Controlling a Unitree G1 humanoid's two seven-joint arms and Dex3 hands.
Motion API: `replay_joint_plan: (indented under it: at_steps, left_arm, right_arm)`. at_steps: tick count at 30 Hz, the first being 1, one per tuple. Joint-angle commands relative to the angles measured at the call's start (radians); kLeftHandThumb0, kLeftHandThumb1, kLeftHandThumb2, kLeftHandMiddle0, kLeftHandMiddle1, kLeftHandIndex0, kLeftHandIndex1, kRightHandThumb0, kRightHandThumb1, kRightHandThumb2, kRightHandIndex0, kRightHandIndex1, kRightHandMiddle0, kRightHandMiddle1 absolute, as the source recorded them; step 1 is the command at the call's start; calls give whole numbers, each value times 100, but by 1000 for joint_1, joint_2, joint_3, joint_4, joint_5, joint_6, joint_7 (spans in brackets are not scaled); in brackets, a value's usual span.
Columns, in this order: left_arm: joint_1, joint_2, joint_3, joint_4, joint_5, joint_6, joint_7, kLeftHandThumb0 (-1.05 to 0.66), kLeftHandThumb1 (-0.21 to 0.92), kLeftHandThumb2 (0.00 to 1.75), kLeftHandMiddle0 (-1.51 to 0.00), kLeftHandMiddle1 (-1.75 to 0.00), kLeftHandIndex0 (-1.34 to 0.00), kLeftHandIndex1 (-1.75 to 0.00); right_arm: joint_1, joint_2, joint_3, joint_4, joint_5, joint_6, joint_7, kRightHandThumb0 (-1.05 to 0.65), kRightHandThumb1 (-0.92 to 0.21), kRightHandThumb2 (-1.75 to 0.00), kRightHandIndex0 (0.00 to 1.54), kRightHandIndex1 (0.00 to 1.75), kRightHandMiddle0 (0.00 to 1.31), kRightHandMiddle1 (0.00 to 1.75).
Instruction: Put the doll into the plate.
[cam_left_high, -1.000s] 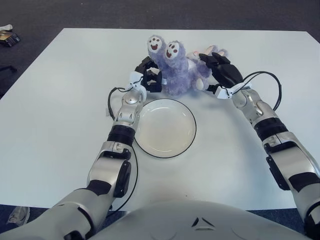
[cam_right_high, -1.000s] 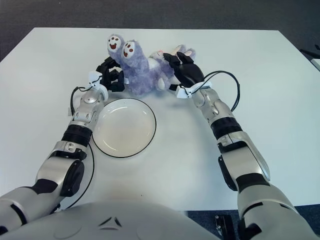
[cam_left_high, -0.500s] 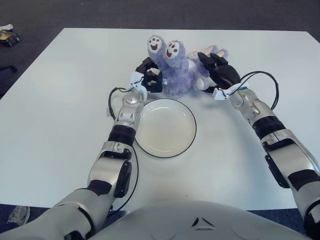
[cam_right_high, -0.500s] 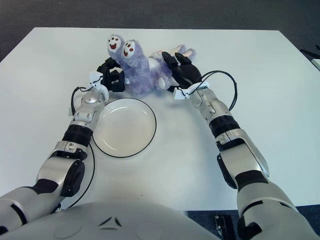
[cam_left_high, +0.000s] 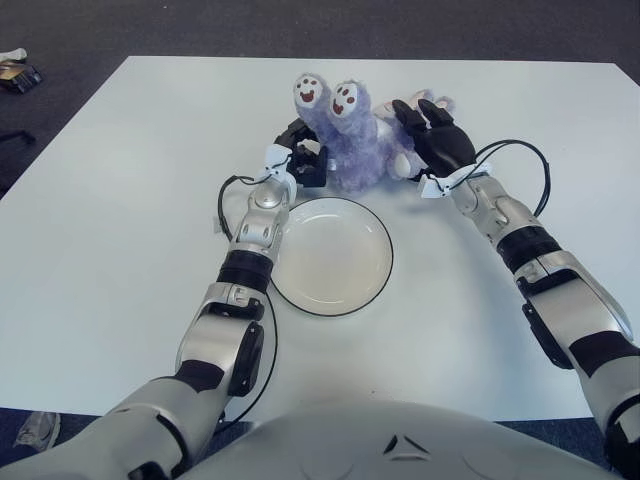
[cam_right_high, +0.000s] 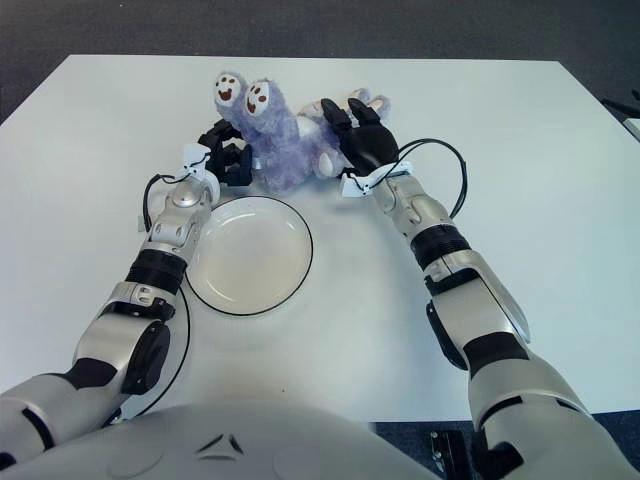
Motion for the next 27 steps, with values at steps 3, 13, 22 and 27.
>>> replay_joint_plan:
  at_steps: [3, 13, 22, 27]
  left_arm:
    - [0, 8, -9, -21, 18, 20, 10, -1, 21, 144, -58, -175, -57, -174]
    - [-3, 7, -10, -25, 29, 36, 18, -1, 21, 144, -58, -175, -57, -174]
    - [-3, 5, -11, -31, 35, 56, 34, -1, 21, 144, -58, -175, -57, -174]
    - [-6, 6, -11, -23, 32, 54, 30, -1, 21, 144, -58, -175, -57, -174]
  right_arm:
    - [-35, 14, 11, 29, -11, 6, -41, -66, -41, -79, 0, 0, 0, 0]
    - [-45, 34, 11, 36, -9, 23, -83, -66, -40, -78, 0, 0, 0, 0]
    - [-51, 46, 10, 25, -8, 51, -101, -59, -33, -83, 0, 0, 0, 0]
    - [-50, 48, 7, 13, -3, 60, -94, -57, -31, -85, 0, 0, 0, 1]
